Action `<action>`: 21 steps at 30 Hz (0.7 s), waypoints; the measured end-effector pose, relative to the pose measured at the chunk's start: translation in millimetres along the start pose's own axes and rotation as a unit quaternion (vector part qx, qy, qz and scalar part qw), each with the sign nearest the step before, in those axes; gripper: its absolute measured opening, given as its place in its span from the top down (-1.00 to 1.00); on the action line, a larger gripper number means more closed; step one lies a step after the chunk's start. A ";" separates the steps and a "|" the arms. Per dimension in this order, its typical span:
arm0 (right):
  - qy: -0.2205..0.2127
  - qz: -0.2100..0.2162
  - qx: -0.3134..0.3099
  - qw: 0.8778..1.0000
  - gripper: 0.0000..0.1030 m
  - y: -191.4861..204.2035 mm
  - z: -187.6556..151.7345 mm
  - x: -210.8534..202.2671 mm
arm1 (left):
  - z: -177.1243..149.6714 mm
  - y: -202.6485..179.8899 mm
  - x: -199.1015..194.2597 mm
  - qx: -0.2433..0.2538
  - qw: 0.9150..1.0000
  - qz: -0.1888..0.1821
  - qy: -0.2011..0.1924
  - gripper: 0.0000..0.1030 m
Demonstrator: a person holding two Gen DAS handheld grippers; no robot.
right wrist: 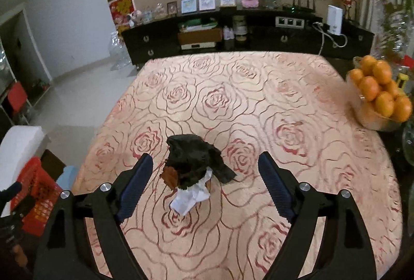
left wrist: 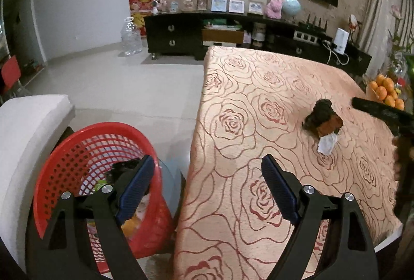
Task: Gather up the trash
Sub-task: 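Grasp the dark cloth with the right gripper while the left gripper moves toward the white tissue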
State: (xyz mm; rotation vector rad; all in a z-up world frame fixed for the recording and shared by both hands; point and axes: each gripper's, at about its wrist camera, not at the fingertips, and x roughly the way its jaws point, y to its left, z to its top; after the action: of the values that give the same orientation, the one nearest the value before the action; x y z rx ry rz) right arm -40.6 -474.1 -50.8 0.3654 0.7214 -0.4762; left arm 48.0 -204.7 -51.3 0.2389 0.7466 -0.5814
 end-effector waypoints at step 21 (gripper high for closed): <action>0.053 0.001 -0.040 0.998 0.13 23.7 -5.6 77.0 | -7.1 -30.1 18.3 0.027 0.999 -0.009 0.024 -0.58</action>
State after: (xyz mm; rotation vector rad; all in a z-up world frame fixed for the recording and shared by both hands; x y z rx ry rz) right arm 19.3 -473.8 -105.0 0.3176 0.8405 -0.4280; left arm 37.4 -234.0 -69.3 0.2966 0.7818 -0.6148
